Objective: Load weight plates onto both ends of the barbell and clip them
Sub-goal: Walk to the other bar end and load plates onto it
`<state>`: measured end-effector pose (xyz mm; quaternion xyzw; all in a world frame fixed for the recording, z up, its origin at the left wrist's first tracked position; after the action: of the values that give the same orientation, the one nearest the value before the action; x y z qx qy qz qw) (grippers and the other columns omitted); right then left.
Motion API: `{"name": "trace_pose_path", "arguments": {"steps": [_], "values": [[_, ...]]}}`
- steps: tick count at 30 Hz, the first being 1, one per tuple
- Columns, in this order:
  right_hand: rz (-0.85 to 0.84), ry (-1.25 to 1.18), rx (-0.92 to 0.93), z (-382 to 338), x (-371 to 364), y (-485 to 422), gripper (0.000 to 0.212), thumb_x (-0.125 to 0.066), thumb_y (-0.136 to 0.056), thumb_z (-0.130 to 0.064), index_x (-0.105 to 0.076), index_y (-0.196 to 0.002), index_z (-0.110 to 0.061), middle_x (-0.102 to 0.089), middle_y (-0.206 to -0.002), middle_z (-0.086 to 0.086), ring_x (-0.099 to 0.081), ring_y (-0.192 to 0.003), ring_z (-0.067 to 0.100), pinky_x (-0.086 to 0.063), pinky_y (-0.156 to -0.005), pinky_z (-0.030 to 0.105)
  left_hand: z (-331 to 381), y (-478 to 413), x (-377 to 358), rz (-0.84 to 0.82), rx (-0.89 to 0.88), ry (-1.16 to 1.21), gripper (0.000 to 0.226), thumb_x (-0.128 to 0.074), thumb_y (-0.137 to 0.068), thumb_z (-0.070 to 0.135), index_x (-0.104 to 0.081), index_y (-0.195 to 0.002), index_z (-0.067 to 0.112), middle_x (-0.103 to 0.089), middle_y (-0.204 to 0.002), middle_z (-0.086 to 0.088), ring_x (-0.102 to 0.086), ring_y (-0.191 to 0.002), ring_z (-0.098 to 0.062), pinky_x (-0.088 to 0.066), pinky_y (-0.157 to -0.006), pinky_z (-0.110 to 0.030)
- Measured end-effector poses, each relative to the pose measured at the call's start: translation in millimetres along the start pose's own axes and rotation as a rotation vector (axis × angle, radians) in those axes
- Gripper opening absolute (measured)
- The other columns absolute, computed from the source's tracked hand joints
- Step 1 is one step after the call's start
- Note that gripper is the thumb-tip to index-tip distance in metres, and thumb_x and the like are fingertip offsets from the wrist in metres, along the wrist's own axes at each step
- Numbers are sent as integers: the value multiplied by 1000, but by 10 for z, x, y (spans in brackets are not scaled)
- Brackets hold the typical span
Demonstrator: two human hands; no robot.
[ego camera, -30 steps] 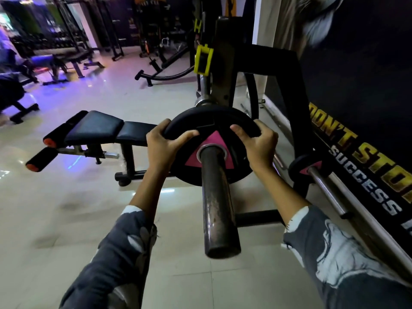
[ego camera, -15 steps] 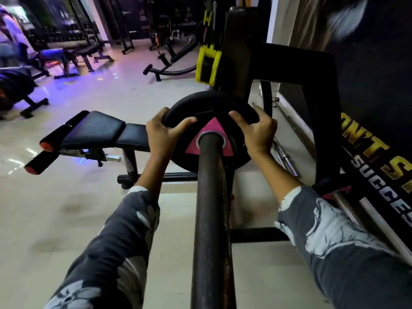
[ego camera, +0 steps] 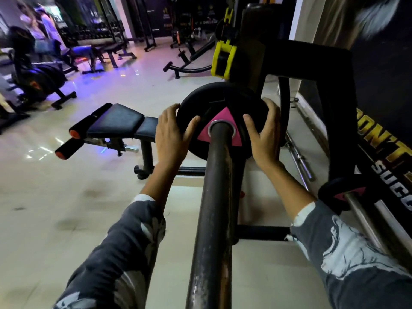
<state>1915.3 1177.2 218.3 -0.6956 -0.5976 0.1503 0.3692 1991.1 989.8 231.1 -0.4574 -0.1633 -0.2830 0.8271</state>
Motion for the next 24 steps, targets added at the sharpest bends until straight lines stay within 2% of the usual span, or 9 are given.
{"name": "trace_pose_path", "arguments": {"steps": [2,4,7,9,12,14,18,21,24], "values": [[-9,57,52,-53,28,246,68,-46,-88,-50,-38,-135,-1,-42,-141,19,-34,-132,22,-33,-110,46,23,182,96,-14,-57,-52,63,-48,-84,54,-47,-125,6,-55,-123,-14,-50,-114,-27,-38,-93,-33],[-88,110,51,-145,82,496,70,-41,-88,-55,-37,-136,-4,-35,-146,18,-28,-137,24,-25,-112,56,46,390,186,-55,-113,-91,66,-46,-85,56,-47,-127,6,-54,-127,-15,-49,-118,-28,-38,-98,-37],[-198,129,23,-314,241,868,70,-35,-87,-57,-37,-137,-8,-35,-147,12,-30,-138,26,-9,-117,47,154,749,344,-119,-147,-70,66,-45,-86,55,-45,-130,7,-52,-131,-14,-47,-123,-26,-37,-102,-35],[-213,124,8,-455,402,1106,75,-30,-86,-63,-37,-137,-9,-36,-147,11,-31,-138,24,-6,-116,41,241,995,502,-147,-129,-35,66,-42,-86,56,-45,-131,7,-50,-134,-13,-45,-125,-24,-34,-103,-31],[-235,113,0,-694,687,1475,69,-36,-87,-58,-37,-136,-10,-38,-145,11,-31,-136,21,-20,-115,48,358,1396,803,-158,-109,32,63,-43,-87,54,-46,-131,8,-51,-134,-12,-46,-124,-22,-33,-100,-26],[-243,103,5,-897,880,1778,63,-37,-88,-53,-39,-135,-11,-40,-143,10,-30,-134,16,-25,-113,46,440,1703,1055,-158,-120,57,60,-41,-88,53,-48,-129,8,-53,-131,-11,-48,-122,-21,-34,-98,-25],[-230,108,75,-1303,1282,2431,65,-24,-92,-59,-45,-130,-10,-48,-137,9,-36,-131,17,-18,-113,27,605,2370,1572,-149,-174,128,55,-39,-92,51,-50,-124,7,-59,-122,-11,-48,-112,-15,-41,-93,-29],[-230,40,44,-1572,1597,2898,61,-31,-91,-58,-47,-127,-11,-51,-132,6,-42,-127,16,-29,-109,25,758,2826,1923,-132,-191,186,55,-38,-92,51,-52,-119,5,-61,-116,-12,-47,-107,-11,-34,-91,-17],[-235,-12,-1,-1779,1905,3279,58,-36,-91,-55,-48,-125,-9,-48,-126,-2,-39,-121,3,-28,-105,10,912,3259,2162,-162,-180,201,45,-44,-91,45,-53,-116,8,-63,-114,-11,-49,-107,-11,-37,-89,-19]]}}
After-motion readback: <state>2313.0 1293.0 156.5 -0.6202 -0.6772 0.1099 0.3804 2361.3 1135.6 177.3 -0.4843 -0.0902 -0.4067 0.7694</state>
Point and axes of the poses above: each hand's wrist, its own y-axis away from the middle knuckle, its own x-axis out of the back of the hand, z = x × y, the point moved 1 cm from there along -y, towards the middle knuckle
